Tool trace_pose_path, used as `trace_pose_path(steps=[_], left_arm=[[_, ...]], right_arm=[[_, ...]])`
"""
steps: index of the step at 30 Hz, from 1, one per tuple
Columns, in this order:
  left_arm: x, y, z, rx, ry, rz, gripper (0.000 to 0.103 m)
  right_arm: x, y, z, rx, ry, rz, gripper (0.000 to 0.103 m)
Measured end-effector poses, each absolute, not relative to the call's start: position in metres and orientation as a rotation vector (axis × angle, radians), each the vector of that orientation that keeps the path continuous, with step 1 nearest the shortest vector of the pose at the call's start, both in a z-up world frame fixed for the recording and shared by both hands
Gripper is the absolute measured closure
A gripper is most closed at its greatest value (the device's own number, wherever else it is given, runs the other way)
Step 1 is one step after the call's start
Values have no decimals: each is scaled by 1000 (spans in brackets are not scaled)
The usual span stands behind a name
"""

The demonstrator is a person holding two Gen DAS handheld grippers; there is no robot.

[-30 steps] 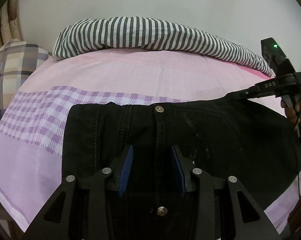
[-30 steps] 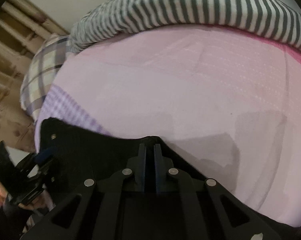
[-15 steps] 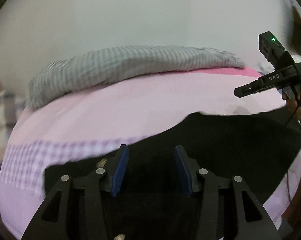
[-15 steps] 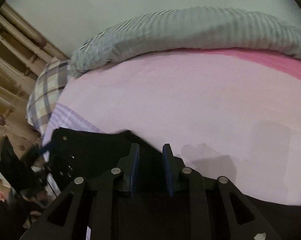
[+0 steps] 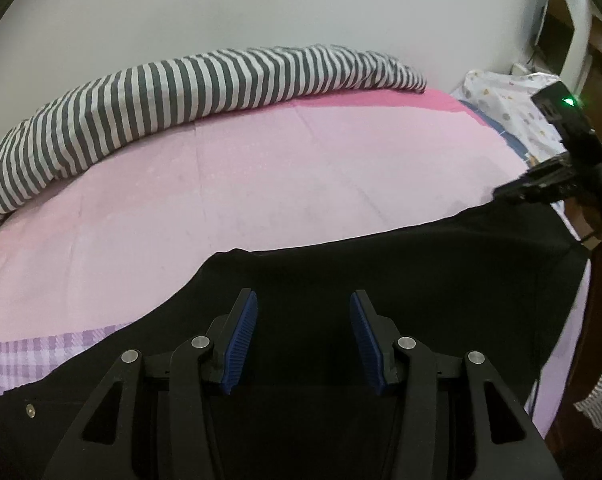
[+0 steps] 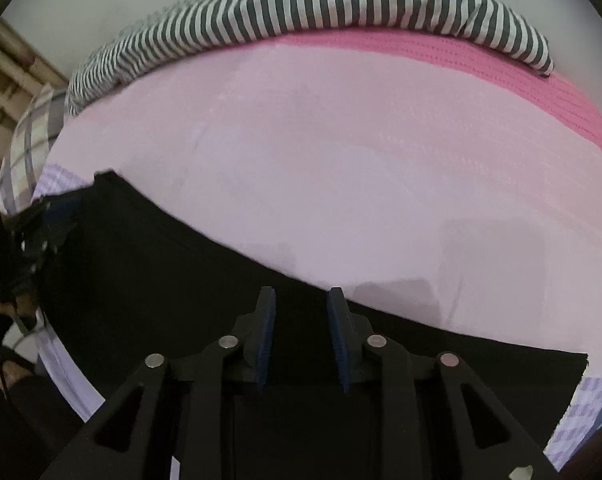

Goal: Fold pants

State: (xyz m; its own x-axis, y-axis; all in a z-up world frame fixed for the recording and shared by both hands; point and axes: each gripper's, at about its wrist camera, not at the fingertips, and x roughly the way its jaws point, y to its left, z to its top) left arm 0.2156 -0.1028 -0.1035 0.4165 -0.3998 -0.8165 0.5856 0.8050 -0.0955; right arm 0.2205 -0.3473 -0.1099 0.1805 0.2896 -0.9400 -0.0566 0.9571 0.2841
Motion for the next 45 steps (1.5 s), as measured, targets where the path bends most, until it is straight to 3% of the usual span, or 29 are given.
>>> trace_pose_path(steps=[14, 16, 18, 29, 32, 34, 36, 40, 45], left_arm=[[219, -110, -124, 268, 973, -547, 53], [219, -110, -125, 271, 970, -544, 53], [220, -111, -125, 270, 969, -540, 53], [223, -109, -124, 242, 953, -527, 53], [222, -111, -125, 247, 941, -513, 53], [221, -114, -125, 263, 940, -496, 53], [217, -118, -121, 277, 938, -475, 53], [201, -124, -100, 253, 880, -539, 53], [175, -156, -92, 285, 862, -668, 49]], right_arm=[[208, -338, -124, 51, 1353, 343, 73], [205, -335, -123, 24, 1343, 342, 79], [204, -333, -121, 16, 1330, 332, 97], [197, -327, -121, 0, 1236, 127, 103], [195, -331, -121, 38, 1221, 88, 102], [190, -334, -118, 91, 1201, 64, 96], [184, -340, -112, 193, 1163, 11, 80], [150, -358, -90, 336, 1041, -93, 78], [111, -381, -101, 361, 1082, -238, 73]])
